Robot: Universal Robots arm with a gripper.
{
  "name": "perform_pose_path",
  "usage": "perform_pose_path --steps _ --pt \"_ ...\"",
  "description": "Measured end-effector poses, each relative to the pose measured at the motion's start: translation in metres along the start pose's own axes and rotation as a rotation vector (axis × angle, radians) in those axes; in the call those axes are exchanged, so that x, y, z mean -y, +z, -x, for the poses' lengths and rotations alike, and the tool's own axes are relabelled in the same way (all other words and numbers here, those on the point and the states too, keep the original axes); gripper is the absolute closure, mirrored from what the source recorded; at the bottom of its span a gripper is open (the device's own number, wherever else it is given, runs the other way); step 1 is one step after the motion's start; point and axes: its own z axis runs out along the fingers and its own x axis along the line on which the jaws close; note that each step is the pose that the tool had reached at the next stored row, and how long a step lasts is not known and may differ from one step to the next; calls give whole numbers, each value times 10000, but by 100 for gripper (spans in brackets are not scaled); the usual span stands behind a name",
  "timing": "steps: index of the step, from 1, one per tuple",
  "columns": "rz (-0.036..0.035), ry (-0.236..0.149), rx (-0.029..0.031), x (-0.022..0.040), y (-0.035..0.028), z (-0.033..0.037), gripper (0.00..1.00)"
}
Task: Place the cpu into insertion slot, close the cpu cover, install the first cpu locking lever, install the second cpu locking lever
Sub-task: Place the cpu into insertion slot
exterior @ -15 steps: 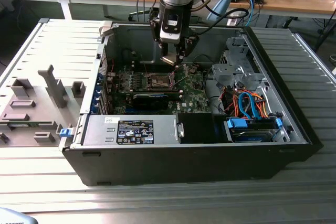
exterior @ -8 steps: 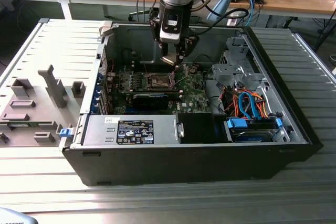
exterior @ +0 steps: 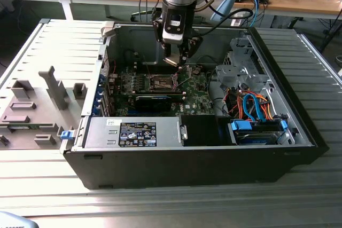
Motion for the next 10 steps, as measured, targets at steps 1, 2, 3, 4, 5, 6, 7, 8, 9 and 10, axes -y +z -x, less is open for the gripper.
perform_pose_path --steps 1,2,3,4,5,6,7,8,9,10 --pt "0 5 0 0 0 0 45" --pt "0 10 1 0 0 0 45" --pt "0 16 1 0 0 0 45" --pt "0 21 1 0 0 0 45" --pt "1 26 1 0 0 0 45" --pt "0 37 2 0 0 0 45" --pt "0 42 3 0 0 0 45" --pt "1 48 3 0 0 0 45" --pt "1 54 3 0 0 0 45" --pt "1 58 3 0 0 0 45"
